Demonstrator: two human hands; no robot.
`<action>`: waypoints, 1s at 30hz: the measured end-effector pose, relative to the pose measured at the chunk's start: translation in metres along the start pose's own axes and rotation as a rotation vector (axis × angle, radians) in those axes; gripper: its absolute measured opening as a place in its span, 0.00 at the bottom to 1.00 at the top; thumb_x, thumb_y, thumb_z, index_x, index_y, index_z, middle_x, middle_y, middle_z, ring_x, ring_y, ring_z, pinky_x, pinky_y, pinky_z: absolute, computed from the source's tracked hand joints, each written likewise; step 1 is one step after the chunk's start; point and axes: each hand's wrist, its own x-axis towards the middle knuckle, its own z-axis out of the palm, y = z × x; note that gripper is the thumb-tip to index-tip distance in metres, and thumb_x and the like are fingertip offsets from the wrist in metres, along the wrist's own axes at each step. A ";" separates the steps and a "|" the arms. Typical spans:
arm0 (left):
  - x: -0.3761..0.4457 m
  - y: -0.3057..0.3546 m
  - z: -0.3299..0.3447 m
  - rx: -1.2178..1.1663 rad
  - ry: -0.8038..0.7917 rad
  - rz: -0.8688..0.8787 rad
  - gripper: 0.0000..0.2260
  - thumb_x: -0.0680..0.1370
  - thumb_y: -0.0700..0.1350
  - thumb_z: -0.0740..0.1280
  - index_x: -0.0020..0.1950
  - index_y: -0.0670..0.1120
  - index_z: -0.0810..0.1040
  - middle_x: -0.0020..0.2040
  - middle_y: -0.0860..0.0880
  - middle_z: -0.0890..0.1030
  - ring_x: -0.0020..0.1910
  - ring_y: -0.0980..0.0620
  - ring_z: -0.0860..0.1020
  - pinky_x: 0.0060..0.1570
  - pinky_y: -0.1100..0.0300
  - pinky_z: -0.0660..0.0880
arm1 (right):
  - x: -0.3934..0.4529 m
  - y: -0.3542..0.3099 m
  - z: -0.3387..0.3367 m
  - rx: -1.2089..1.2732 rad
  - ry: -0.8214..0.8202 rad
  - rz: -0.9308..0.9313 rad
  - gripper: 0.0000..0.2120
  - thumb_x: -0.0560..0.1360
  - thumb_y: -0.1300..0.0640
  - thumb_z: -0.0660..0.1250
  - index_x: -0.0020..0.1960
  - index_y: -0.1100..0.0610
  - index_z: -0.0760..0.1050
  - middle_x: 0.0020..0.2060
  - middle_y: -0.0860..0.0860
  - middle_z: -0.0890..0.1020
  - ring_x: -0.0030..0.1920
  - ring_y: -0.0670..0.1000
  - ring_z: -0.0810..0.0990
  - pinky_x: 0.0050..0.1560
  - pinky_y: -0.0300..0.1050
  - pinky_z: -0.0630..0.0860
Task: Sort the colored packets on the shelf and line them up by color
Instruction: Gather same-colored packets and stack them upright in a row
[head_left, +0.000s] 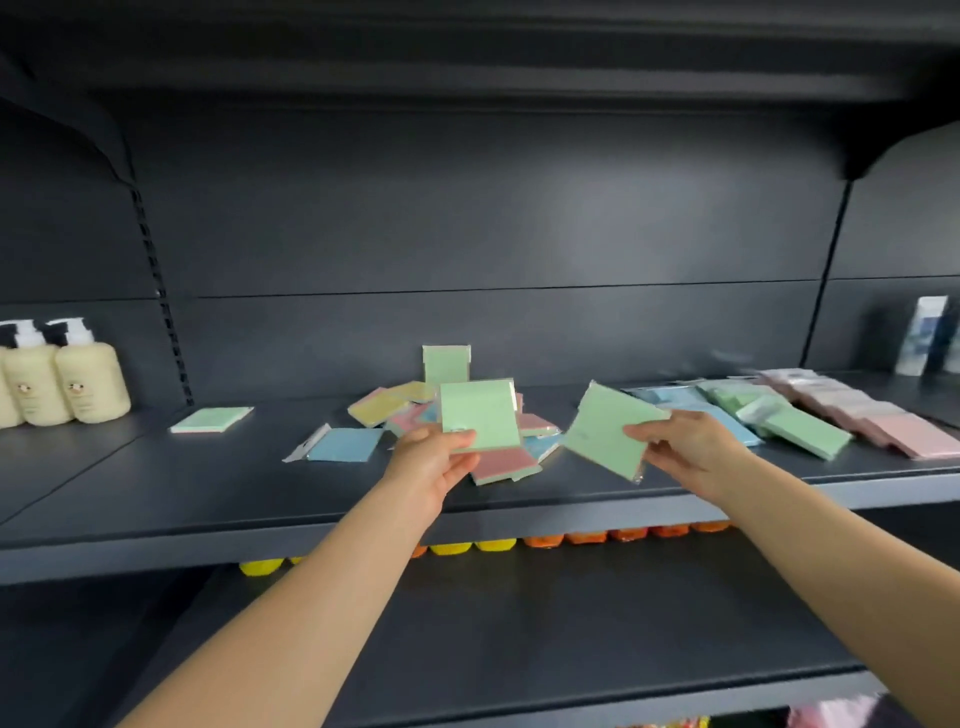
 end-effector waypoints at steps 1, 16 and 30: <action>0.001 -0.004 0.010 -0.005 -0.008 0.005 0.10 0.74 0.30 0.66 0.53 0.41 0.75 0.54 0.43 0.80 0.47 0.49 0.79 0.44 0.59 0.77 | 0.008 0.003 -0.011 0.003 0.045 -0.018 0.09 0.72 0.72 0.67 0.52 0.67 0.75 0.50 0.60 0.81 0.49 0.57 0.81 0.49 0.46 0.81; 0.081 -0.049 0.118 0.082 0.204 0.076 0.11 0.77 0.32 0.64 0.59 0.37 0.75 0.55 0.41 0.80 0.51 0.43 0.80 0.52 0.56 0.76 | 0.150 -0.023 -0.061 -0.734 -0.055 -0.214 0.07 0.67 0.62 0.75 0.35 0.59 0.77 0.31 0.52 0.76 0.29 0.48 0.71 0.30 0.39 0.67; 0.109 -0.069 0.148 0.244 0.268 0.087 0.04 0.75 0.31 0.66 0.46 0.39 0.78 0.49 0.41 0.81 0.44 0.47 0.81 0.45 0.59 0.78 | 0.223 -0.017 -0.056 -1.140 -0.115 -0.207 0.23 0.67 0.52 0.74 0.26 0.56 0.61 0.24 0.50 0.67 0.26 0.49 0.65 0.26 0.39 0.63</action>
